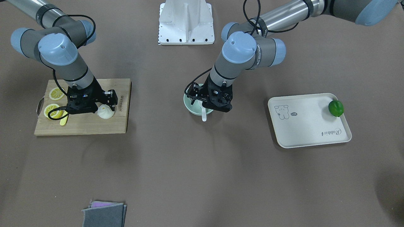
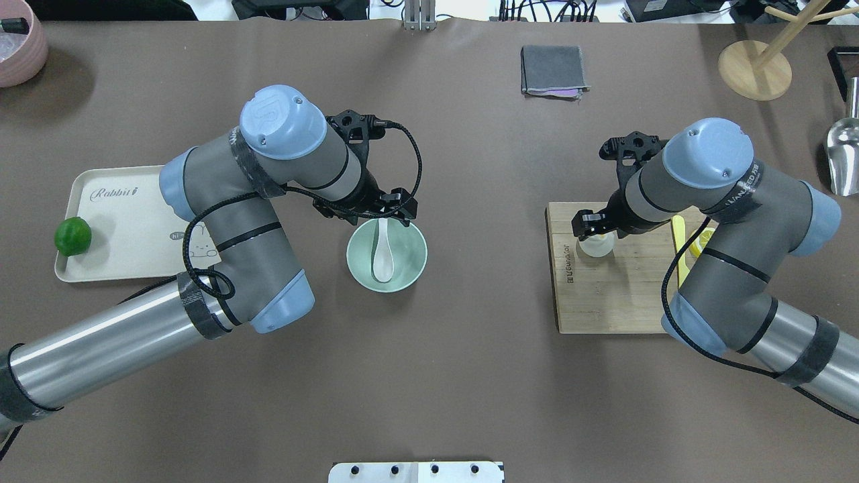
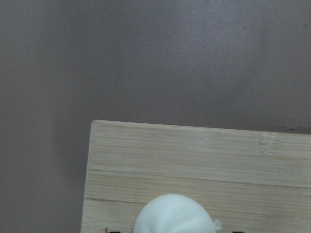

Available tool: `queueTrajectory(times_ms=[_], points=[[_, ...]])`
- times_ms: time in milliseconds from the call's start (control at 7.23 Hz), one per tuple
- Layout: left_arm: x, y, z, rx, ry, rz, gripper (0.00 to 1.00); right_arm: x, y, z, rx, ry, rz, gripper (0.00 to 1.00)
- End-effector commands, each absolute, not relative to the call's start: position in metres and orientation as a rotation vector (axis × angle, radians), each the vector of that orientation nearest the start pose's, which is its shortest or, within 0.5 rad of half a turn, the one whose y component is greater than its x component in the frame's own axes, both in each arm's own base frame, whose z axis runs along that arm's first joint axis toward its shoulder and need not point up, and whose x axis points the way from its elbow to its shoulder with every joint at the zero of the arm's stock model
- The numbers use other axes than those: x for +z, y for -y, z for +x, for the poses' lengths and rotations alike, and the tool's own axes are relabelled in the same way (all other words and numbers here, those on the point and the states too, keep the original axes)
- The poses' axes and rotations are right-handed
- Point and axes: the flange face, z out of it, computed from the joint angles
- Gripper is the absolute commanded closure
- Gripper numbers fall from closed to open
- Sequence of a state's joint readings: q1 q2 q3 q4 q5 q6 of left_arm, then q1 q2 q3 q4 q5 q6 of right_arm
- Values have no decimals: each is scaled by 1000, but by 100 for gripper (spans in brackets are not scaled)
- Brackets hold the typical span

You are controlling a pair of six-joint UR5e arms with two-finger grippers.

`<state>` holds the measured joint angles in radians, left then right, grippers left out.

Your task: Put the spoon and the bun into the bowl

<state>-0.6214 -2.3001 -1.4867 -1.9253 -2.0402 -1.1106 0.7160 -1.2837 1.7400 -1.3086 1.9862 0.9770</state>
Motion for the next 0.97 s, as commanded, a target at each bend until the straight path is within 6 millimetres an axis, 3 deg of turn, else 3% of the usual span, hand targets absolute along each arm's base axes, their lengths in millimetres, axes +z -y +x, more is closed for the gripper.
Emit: queueTrajectory(times_ms=[0, 138, 277, 415, 553, 691, 830], points=[[206, 494, 536, 87, -1062, 143, 3, 401, 469, -397, -45, 804, 116, 100], [204, 494, 535, 87, -1064, 145, 3, 397, 468, -397, -47, 813, 119, 100], [192, 505, 498, 69, -1092, 173, 3, 377, 468, -397, -43, 843, 137, 100], [226, 504, 446, 61, -1089, 124, 3, 350, 470, -402, -29, 875, 153, 100], [260, 516, 374, 108, -1098, 148, 3, 311, 468, -426, 23, 924, 140, 100], [313, 517, 304, 159, -1088, 150, 3, 267, 458, -456, 72, 973, 136, 100], [344, 524, 261, 188, -1070, 181, 3, 226, 442, -490, 124, 1012, 145, 100]])
